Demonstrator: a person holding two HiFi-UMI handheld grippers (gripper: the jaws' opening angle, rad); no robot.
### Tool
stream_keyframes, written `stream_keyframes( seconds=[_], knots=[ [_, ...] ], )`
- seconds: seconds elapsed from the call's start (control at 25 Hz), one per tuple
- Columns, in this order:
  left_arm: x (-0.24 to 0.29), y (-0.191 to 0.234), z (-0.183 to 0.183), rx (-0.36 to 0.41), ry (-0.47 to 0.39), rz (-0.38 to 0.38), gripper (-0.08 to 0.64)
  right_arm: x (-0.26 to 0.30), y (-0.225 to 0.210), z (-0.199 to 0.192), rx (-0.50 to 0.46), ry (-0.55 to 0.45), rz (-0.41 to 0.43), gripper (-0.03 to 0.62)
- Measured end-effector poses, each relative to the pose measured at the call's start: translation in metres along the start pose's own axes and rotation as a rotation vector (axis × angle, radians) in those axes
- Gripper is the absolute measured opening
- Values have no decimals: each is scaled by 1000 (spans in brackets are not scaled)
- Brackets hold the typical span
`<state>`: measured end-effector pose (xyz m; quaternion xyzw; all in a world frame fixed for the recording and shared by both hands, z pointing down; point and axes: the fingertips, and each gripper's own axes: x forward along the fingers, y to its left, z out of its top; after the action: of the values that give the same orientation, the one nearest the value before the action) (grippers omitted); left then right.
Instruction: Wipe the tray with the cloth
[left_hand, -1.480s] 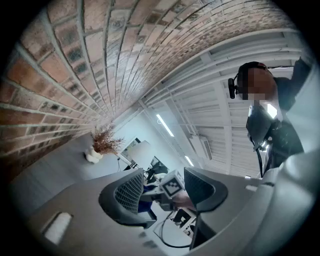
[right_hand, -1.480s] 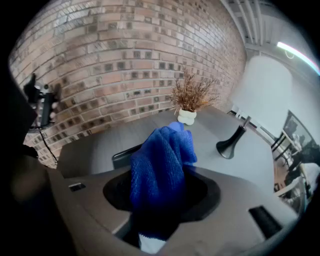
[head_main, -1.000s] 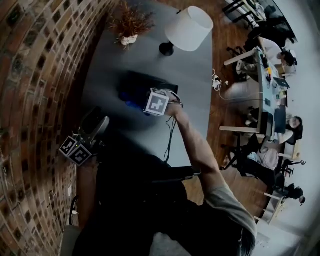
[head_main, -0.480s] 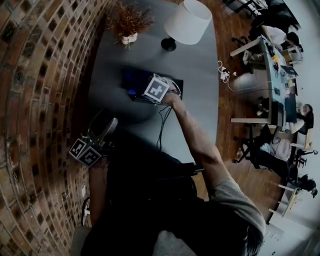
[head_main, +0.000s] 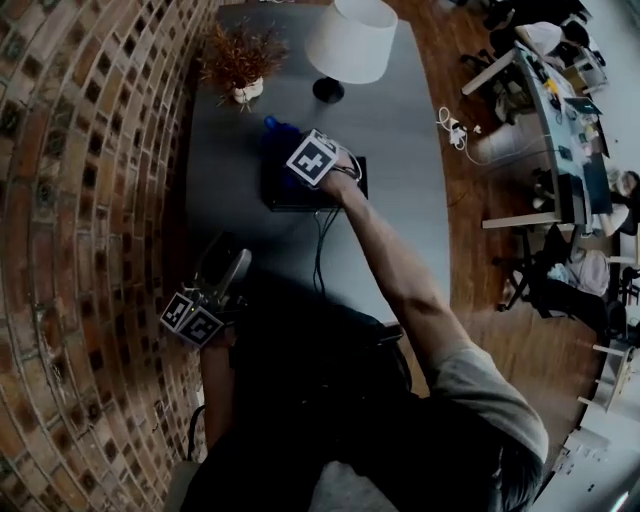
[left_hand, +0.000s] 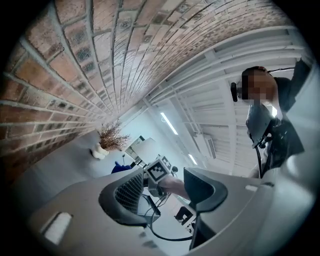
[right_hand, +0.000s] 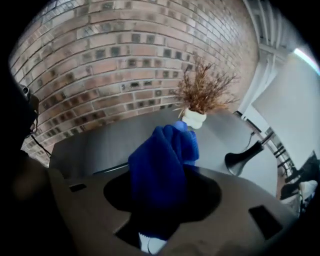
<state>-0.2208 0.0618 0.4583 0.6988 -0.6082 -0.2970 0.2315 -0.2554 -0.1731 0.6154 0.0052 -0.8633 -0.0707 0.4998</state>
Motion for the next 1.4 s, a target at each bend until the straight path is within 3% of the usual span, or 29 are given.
stream_keyframes(
  seconds=[0.08,0.2,0.32,0.4,0.44,0.6,0.68,0.76,0.92,1.08,1.16,1.24,1.36,1.4],
  knots=[
    [0,-3,0,3,1,0,247,15,18,-19,-23,69,45,191],
    [1,-3,2,5,3,7,247,5,65,-34,-107,89,135,187],
    [4,2,-4,-2,23,13,247,-17,127,-53,-290,128,267,184],
    [10,-1,-7,-7,31,2,247,-31,141,-66,-360,157,315,184],
    [13,-3,-9,-7,36,-5,247,-35,129,-68,-343,158,289,184],
    [15,-7,-14,-4,49,-21,247,-39,12,-43,-152,80,-20,185],
    [15,-8,-16,-8,49,-20,247,-30,-22,-38,-102,77,-74,186],
    [15,-9,-15,-9,47,-17,247,-11,-21,-48,-129,126,-42,187],
    [16,-10,-10,-2,38,-14,247,-8,18,-65,-270,181,10,176],
    [16,-6,-15,-7,52,-13,247,-39,99,-97,-403,244,240,169],
    [18,-7,-15,-12,54,-16,247,-52,118,-111,-408,245,318,174],
    [19,-6,-18,-15,60,-21,247,-60,83,-102,-307,186,219,176],
    [19,-7,-20,-16,62,-29,247,-61,-12,-75,-150,100,-76,184],
    [19,-8,-20,-17,61,-30,247,-56,-34,-74,-111,101,-128,184]
  ],
)
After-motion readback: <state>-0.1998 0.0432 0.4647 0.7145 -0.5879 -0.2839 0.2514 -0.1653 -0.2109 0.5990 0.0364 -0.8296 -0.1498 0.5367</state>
